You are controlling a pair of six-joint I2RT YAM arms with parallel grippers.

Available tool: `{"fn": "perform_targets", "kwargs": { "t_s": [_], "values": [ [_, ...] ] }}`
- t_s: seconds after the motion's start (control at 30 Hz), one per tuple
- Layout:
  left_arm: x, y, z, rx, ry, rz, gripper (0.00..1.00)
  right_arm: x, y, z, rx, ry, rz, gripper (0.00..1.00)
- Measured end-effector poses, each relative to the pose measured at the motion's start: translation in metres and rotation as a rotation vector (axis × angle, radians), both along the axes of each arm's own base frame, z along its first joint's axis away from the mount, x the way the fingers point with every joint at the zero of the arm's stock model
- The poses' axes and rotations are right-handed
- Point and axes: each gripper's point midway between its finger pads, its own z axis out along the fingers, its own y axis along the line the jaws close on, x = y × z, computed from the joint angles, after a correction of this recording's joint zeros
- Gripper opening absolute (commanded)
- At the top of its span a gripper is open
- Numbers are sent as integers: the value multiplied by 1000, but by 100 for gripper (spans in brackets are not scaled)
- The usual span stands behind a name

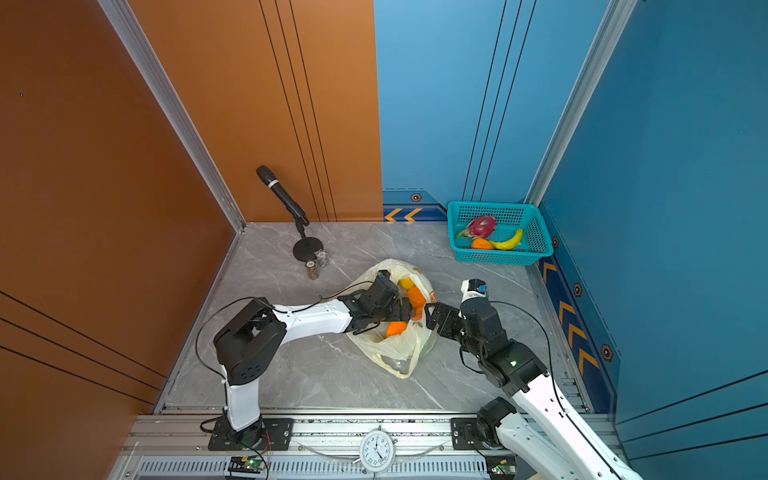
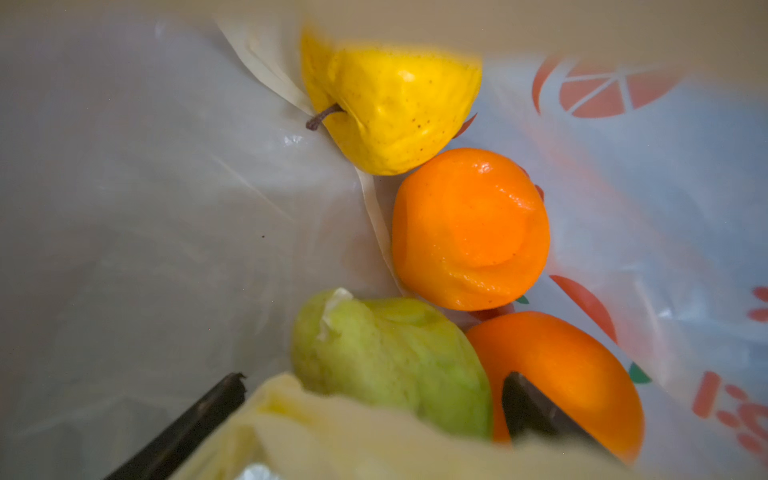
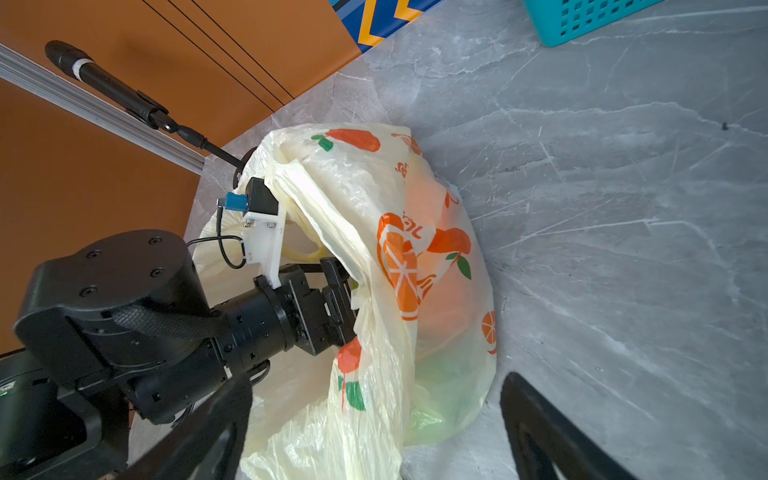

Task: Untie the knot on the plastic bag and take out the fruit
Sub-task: 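Grasp the green pear inside the bag with the left gripper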

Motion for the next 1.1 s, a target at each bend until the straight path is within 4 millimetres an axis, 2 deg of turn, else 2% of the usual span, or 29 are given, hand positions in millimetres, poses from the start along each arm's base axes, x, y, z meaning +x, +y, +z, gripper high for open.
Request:
{"fn": "perform_targets", "kwargs": {
  "t_s": [0.3, 0.5, 0.7, 0.8, 0.93, 1.1],
  "values": [
    [4, -10, -21, 63, 33, 0, 90, -3, -2, -1, 1, -2, -3, 94],
    [3, -1, -28, 152, 28, -6, 70, -2, -2, -6, -6, 10, -3, 94],
    [2, 1, -27, 172, 22, -22, 59, -1, 0, -23, -34, 58, 2, 94],
    [1, 2, -23, 173, 19, -28, 53, -1, 2, -31, -48, 80, 8, 94],
    [1, -1, -5, 143, 1, -32, 43, -1, 4, -42, -65, 107, 13, 94],
    [-1, -3, 23, 95, -30, -38, 42, 5, 6, -49, -82, 116, 9, 88]
  ]
}}
